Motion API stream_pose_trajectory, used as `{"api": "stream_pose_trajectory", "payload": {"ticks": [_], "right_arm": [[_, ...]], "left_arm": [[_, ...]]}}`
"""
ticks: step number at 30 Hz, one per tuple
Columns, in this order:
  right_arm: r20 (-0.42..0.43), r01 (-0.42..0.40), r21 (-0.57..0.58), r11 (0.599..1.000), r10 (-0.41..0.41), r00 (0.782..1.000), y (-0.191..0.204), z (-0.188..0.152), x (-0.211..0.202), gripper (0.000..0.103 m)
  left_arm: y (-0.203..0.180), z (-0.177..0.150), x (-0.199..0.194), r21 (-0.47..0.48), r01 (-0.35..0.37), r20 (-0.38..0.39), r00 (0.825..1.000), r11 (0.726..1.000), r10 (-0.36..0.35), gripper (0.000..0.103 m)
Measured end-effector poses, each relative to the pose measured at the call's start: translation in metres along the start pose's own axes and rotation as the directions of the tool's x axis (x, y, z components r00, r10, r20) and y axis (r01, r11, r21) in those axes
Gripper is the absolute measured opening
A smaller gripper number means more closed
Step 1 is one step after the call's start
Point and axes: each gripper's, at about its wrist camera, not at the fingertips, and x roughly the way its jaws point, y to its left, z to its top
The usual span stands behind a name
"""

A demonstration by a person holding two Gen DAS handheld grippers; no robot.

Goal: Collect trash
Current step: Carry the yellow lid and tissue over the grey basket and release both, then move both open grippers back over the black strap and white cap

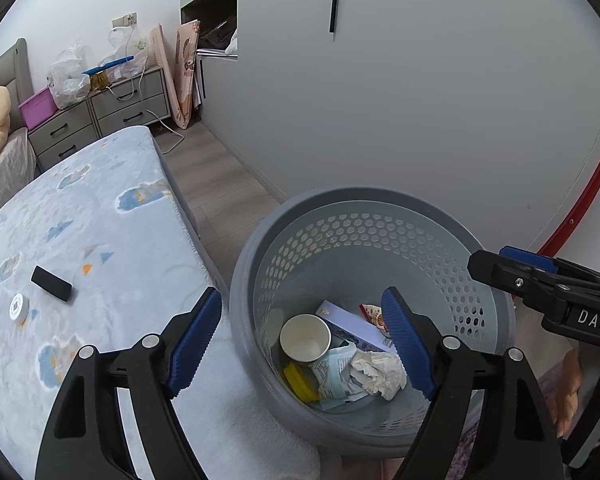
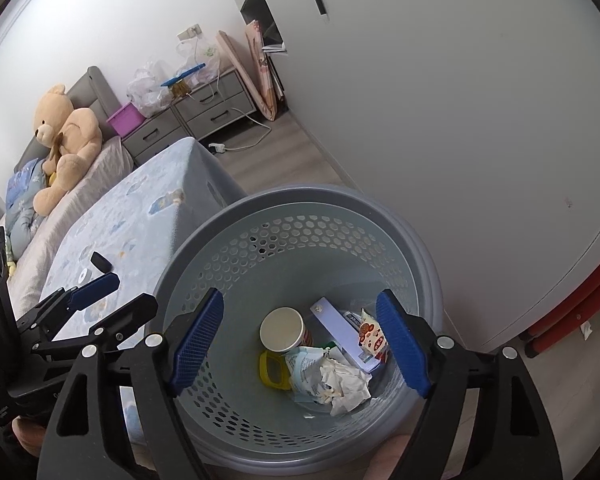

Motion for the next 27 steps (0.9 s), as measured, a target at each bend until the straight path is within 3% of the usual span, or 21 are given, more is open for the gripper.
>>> {"api": "stream_pose_trajectory", "payload": {"ticks": [27], "right_arm": [[-0.01,0.033,-0.052,0.998,-0.034,0.999,0.02,-0.004,0.014,0.079]], "left_arm": [[0.024,-0.003,-0.03,-0.062,-0.021,0.037,0.999,0.998,0.024,0.078]]}}
